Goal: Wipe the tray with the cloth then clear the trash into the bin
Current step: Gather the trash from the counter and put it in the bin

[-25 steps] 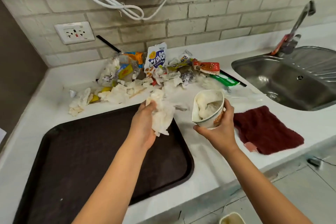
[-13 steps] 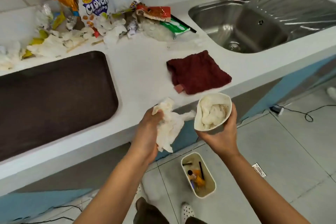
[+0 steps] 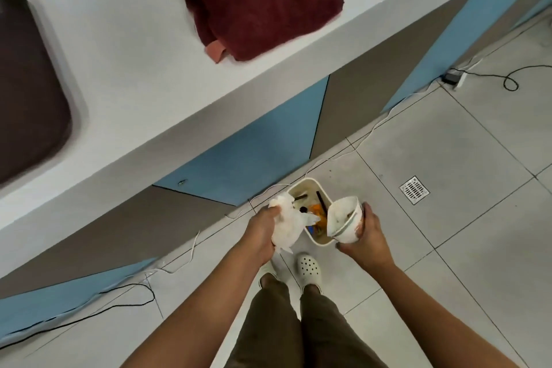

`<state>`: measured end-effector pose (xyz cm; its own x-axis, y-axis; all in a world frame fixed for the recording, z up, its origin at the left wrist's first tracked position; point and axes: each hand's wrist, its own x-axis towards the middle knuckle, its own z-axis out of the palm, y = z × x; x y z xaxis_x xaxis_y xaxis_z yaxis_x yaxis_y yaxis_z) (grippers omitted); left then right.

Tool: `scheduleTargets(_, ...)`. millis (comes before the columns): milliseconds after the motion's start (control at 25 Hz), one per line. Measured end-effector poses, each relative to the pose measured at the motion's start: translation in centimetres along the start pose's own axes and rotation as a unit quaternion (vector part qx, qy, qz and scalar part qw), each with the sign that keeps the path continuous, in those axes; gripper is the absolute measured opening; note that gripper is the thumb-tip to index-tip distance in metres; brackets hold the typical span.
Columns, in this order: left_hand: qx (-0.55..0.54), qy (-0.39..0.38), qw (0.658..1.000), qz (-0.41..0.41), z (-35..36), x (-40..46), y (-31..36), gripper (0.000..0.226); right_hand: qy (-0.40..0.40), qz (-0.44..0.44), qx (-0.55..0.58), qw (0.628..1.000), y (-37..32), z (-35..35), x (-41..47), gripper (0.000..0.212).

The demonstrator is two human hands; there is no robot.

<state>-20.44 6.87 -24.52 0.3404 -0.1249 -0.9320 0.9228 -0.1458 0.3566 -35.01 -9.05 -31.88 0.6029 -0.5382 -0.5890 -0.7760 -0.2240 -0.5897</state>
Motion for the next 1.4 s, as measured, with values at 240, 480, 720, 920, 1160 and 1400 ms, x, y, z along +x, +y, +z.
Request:
scheduleTargets(240,-0.016,0.011,0.997,-0.075,0.7,9.5,-2.7,0.043,-0.085,0.123,-0.112,0.982,7.3,5.0,4.2,0.123)
scheduleTargets(480,0.024,0.001,0.996,-0.084,1.6,16.7,-4.3,0.045,-0.106,0.137,-0.09,0.981,9.2,9.0,8.8,0.12)
scheduleTargets(720,0.105,0.06,0.992,-0.028,4.8,23.0,-5.9,0.034,-0.114,0.143,-0.118,0.976,10.7,11.6,14.2,0.117)
scheduleTargets(920,0.099,0.023,0.994,-0.04,6.1,25.2,-5.8,0.038,-0.15,0.118,-0.126,0.973,11.1,12.8,17.6,0.122)
scheduleTargets(1160,0.291,0.04,0.955,-0.048,3.5,25.1,-8.1,0.039,-0.118,0.132,-0.093,0.98,12.4,13.2,15.2,0.077)
scheduleTargets(1400,0.285,0.013,0.958,-0.036,1.5,21.4,-8.3,0.034,-0.128,0.155,-0.075,0.977,12.0,12.6,11.0,0.059)
